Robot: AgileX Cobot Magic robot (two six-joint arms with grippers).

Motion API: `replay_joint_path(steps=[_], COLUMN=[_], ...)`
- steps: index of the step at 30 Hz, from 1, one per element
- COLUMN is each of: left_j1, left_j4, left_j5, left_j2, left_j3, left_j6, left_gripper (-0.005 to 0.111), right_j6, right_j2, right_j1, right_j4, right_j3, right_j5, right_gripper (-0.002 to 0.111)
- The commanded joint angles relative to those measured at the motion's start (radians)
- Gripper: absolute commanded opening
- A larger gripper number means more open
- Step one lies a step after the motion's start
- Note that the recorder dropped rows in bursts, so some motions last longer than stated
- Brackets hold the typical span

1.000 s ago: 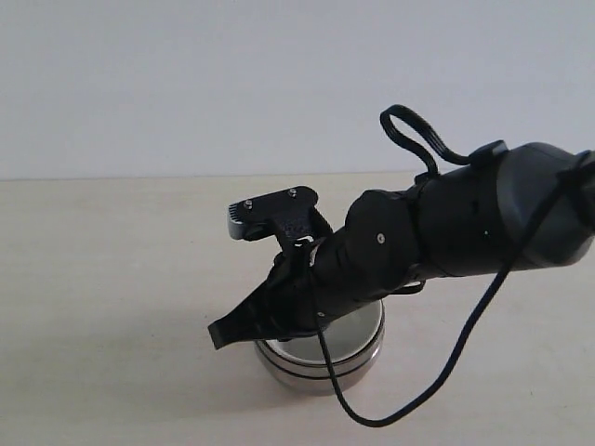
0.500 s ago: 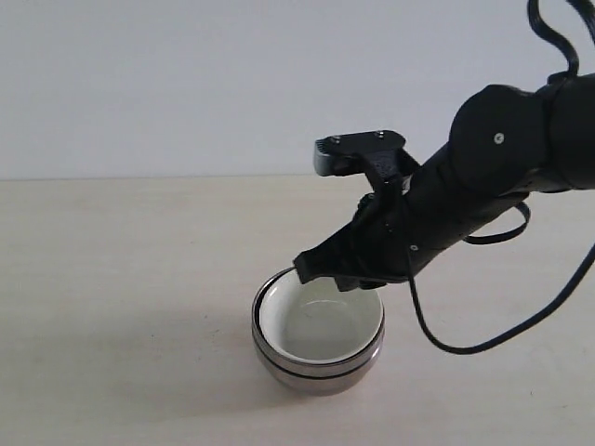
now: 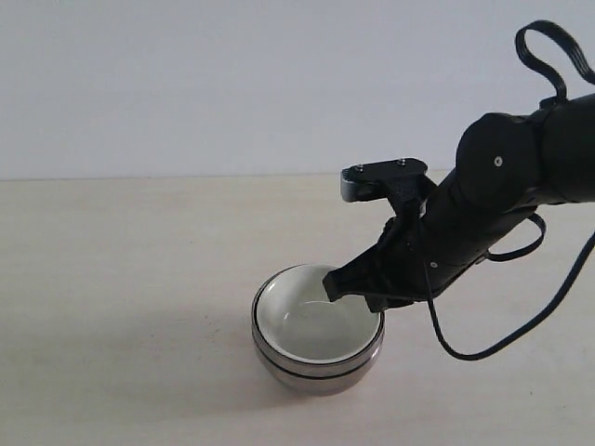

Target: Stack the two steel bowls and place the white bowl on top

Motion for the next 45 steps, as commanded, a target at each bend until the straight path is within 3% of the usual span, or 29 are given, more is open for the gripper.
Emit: replay_joint_path(steps=[1,34,45], left_j1=[0.002,0.002,0.002], left_j4=[0.003,0.003,0.003], left_j5=[0.000,0.000,0.000], left_j2=[-0.003,-0.003,-0.003], left_j3=[0.004,0.004,0.004], left_j6=[0.006,0.006,0.006], left_gripper=[0.004,0.004,0.004], right_j6=[0.000,0.071,0.070], right_j2=[-0.003,0.058,-0.043], right_j1=[-0.008,-0.008,-0.006], right_j4=[0.000,-0.054,-0.040], right_j3=[0.002,-0.022,-0.022], right_j5=[-0.013,0.002,-0.021], right_gripper=[0.000,0.000,0.000])
